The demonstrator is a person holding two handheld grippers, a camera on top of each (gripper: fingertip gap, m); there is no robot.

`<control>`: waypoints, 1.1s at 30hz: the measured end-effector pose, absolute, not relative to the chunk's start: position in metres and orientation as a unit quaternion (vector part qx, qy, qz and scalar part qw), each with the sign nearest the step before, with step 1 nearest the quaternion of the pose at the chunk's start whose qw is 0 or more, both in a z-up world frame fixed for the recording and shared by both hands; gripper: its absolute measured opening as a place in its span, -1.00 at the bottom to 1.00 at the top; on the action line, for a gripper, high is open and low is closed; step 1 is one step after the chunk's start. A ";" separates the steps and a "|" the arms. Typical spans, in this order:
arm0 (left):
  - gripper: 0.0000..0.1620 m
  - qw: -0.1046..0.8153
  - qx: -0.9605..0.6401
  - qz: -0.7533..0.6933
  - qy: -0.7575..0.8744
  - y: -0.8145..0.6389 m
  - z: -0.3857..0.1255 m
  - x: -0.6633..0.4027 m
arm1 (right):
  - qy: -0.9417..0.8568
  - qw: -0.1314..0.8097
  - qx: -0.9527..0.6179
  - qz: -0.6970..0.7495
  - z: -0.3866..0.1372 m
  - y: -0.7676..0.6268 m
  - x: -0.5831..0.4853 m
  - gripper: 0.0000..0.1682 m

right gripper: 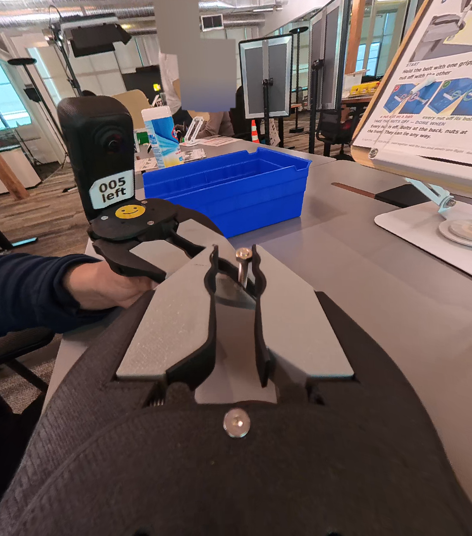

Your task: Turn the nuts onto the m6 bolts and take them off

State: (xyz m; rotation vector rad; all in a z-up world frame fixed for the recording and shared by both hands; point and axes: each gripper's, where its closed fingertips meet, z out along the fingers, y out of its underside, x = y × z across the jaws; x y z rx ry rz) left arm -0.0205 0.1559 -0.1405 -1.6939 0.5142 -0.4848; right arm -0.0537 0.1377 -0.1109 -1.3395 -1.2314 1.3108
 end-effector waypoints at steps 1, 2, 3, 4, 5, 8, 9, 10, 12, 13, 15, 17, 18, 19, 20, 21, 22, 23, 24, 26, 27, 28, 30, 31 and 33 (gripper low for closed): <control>-0.96 0.605 -0.734 -0.208 0.228 0.155 -0.142 -0.018 | -0.496 0.432 -0.538 0.526 -0.112 0.137 -0.055 -0.76; -0.96 0.603 -0.734 -0.207 0.233 0.155 -0.143 -0.015 | -0.498 0.429 -0.539 0.527 -0.113 0.136 -0.055 -0.77; -0.96 0.603 -0.733 -0.208 0.235 0.154 -0.144 -0.014 | -0.498 0.427 -0.540 0.527 -0.114 0.136 -0.056 -0.77; -0.96 0.602 -0.734 -0.208 0.235 0.154 -0.144 -0.013 | -0.498 0.428 -0.540 0.526 -0.114 0.136 -0.056 -0.78; -0.96 0.603 -0.734 -0.207 0.234 0.154 -0.143 -0.014 | -0.498 0.430 -0.541 0.524 -0.114 0.137 -0.055 -0.78; -0.96 0.609 -0.734 -0.205 0.221 0.156 -0.141 -0.021 | -0.491 0.439 -0.542 0.522 -0.111 0.141 -0.053 -0.79; -0.96 0.611 -0.733 -0.206 0.216 0.157 -0.139 -0.023 | -0.488 0.443 -0.542 0.522 -0.109 0.142 -0.052 -0.79; -0.96 0.612 -0.733 -0.208 0.212 0.157 -0.138 -0.025 | -0.486 0.445 -0.540 0.523 -0.108 0.143 -0.051 -0.79; -0.96 0.613 -0.733 -0.209 0.207 0.157 -0.137 -0.027 | -0.484 0.444 -0.542 0.524 -0.108 0.144 -0.050 -0.79; -0.96 0.613 -0.733 -0.209 0.207 0.157 -0.138 -0.027 | -0.485 0.443 -0.542 0.524 -0.108 0.144 -0.051 -0.80; -0.96 0.609 -0.735 -0.210 0.213 0.157 -0.140 -0.024 | -0.489 0.440 -0.540 0.525 -0.109 0.141 -0.052 -0.83; -0.96 0.604 -0.736 -0.211 0.223 0.155 -0.143 -0.019 | -0.493 0.437 -0.540 0.524 -0.111 0.139 -0.053 -0.82; -0.96 0.602 -0.736 -0.210 0.227 0.155 -0.144 -0.017 | -0.495 0.435 -0.539 0.525 -0.112 0.138 -0.054 -0.82; -0.96 0.600 -0.736 -0.211 0.232 0.154 -0.145 -0.015 | -0.496 0.433 -0.539 0.525 -0.112 0.137 -0.055 -0.83; -0.96 0.599 -0.737 -0.210 0.234 0.154 -0.146 -0.014 | -0.497 0.433 -0.541 0.523 -0.113 0.137 -0.055 -0.82; -0.96 0.599 -0.737 -0.208 0.233 0.155 -0.146 -0.014 | -0.497 0.436 -0.542 0.519 -0.114 0.138 -0.055 -0.83; -0.96 0.601 -0.737 -0.206 0.231 0.155 -0.145 -0.015 | -0.497 0.439 -0.542 0.517 -0.113 0.139 -0.054 -0.84; -0.96 0.602 -0.737 -0.205 0.227 0.156 -0.145 -0.017 | -0.494 0.442 -0.542 0.517 -0.112 0.140 -0.054 -0.84; -0.96 0.605 -0.738 -0.203 0.222 0.157 -0.144 -0.020 | -0.491 0.445 -0.541 0.518 -0.110 0.142 -0.052 -0.84; -0.96 0.611 -0.736 -0.202 0.209 0.158 -0.141 -0.026 | -0.484 0.449 -0.543 0.519 -0.107 0.145 -0.050 -0.82; -0.96 0.613 -0.735 -0.204 0.204 0.159 -0.139 -0.028 | -0.480 0.451 -0.545 0.519 -0.106 0.146 -0.049 -0.81; -0.96 0.615 -0.735 -0.206 0.199 0.159 -0.138 -0.030 | -0.478 0.451 -0.547 0.519 -0.106 0.148 -0.049 -0.80; -0.96 0.615 -0.735 -0.208 0.198 0.159 -0.138 -0.030 | -0.478 0.448 -0.547 0.522 -0.107 0.147 -0.049 -0.81; -0.96 0.613 -0.736 -0.207 0.200 0.159 -0.139 -0.029 | -0.480 0.447 -0.545 0.522 -0.107 0.146 -0.049 -0.82; -0.96 0.608 -0.738 -0.207 0.208 0.159 -0.142 -0.026 | -0.487 0.445 -0.542 0.521 -0.108 0.142 -0.051 -0.82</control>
